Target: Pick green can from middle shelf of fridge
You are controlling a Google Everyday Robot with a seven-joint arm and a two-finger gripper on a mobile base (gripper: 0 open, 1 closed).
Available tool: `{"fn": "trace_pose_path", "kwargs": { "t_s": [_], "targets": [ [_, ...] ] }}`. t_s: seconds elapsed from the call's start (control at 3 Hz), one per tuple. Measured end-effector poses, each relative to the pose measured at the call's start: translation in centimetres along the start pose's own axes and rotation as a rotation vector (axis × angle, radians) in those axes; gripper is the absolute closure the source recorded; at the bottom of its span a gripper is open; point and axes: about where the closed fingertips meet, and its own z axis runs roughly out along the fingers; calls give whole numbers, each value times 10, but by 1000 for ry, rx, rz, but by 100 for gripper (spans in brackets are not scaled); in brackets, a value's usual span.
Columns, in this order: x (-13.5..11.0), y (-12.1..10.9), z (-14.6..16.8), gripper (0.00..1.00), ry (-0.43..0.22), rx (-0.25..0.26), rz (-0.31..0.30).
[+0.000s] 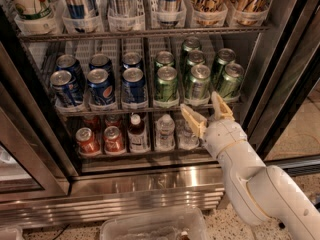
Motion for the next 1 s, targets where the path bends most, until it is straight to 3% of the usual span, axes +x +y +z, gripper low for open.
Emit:
{"fn": "trace_pose_path", "kwargs": {
  "t_s": [1.0],
  "targets": [
    [0, 0, 0, 22, 0, 0, 0]
  ]
}}
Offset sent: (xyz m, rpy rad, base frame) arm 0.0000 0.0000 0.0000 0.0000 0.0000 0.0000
